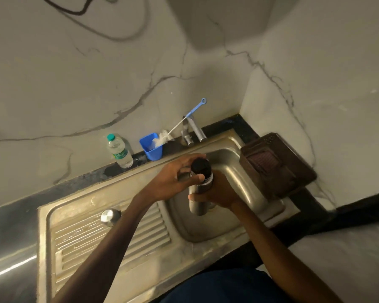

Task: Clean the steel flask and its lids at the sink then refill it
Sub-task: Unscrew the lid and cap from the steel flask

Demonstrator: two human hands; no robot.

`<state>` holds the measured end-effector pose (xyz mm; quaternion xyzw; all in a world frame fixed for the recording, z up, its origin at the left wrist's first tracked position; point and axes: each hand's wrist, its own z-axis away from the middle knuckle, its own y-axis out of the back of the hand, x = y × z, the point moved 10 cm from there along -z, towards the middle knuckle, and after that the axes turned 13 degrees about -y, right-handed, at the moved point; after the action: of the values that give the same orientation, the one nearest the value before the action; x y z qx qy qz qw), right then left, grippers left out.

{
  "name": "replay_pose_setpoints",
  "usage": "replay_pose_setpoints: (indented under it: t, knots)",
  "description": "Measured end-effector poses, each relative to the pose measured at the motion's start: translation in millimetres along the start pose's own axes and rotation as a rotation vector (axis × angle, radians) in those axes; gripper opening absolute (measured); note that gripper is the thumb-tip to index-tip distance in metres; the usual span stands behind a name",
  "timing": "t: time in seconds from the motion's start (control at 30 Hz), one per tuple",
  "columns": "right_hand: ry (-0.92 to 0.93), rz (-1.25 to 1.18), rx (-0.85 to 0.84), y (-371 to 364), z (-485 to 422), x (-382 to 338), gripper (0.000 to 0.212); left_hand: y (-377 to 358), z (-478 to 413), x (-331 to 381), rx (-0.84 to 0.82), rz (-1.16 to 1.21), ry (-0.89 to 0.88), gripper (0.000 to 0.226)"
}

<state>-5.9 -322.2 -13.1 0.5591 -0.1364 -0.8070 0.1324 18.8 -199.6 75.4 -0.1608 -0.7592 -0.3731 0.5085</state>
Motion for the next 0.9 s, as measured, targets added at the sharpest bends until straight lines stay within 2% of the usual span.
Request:
replay_pose_setpoints:
  t: [0.13, 0.27, 0.33, 0.43, 0.53, 0.6, 0.7, 0.8, 0.9]
  knots:
    - [0.039, -0.008, -0.023, 4.5, 7.3, -8.6, 0.051, -9.4, -12.2, 12.9, -0.061, 0.038, -0.036, 0.043]
    - [0.057, 0.002, 0.002, 7.6, 9.8, -16.1, 0.054, -5.2, -11.3, 20.4, 0.045, -0.038, -0.041, 0.033]
    - [0.073, 0.017, 0.06, 10.0, 12.6, -21.6, 0.051, -1.1, -8.8, 17.7, 0.119, -0.113, -0.011, 0.038]
    - [0.09, 0.12, 0.214, 12.7, 15.7, -35.1, 0.043, 1.1, -4.0, 12.3, 0.288, -0.224, 0.085, 0.044]
    - [0.037, 0.229, 0.464, 22.4, 18.4, -48.3, 0.042, 1.9, 7.5, 13.2, 0.612, -0.193, 0.177, 0.039]
    - [0.049, 0.295, 0.516, 17.8, 18.9, -50.0, 0.039, 4.4, 9.9, 12.0, 0.733, -0.205, 0.197, 0.044]
    - [-0.038, 0.221, 0.415, 18.9, 17.2, -40.0, 0.026, 6.3, -4.4, 7.7, 0.612, -0.241, 0.197, 0.051]
    - [-0.067, 0.16, 0.328, 22.8, 13.5, -26.6, 0.04, 4.4, -23.3, 5.6, 0.297, -0.156, 0.102, 0.062]
    - [-0.061, 0.109, 0.288, 24.5, 9.8, -20.8, 0.049, 4.5, -28.3, 7.5, 0.054, -0.081, -0.007, 0.059]
